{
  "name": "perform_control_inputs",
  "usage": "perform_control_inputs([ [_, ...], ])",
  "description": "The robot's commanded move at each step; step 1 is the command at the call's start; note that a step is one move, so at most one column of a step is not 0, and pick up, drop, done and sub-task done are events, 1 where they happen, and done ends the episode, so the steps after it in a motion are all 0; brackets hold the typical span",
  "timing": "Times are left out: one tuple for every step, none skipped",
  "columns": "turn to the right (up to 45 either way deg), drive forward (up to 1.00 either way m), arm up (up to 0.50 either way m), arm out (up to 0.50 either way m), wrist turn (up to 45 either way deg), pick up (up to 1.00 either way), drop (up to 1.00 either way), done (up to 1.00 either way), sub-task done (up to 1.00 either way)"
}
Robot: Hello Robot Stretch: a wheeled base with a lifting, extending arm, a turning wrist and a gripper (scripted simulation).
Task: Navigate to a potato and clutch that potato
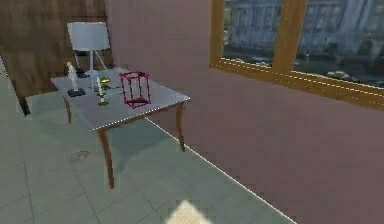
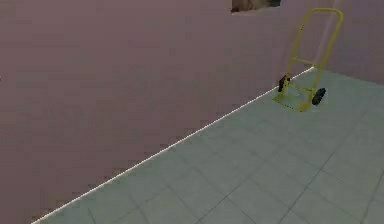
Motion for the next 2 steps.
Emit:
perform_control_inputs([
  [-39.0,0.0,0.0,0.0,0.0,0.0,0.0,0.0,0.0],
  [0.0,0.65,0.0,0.0,0.0,0.0,0.0,0.0,0.0],
])
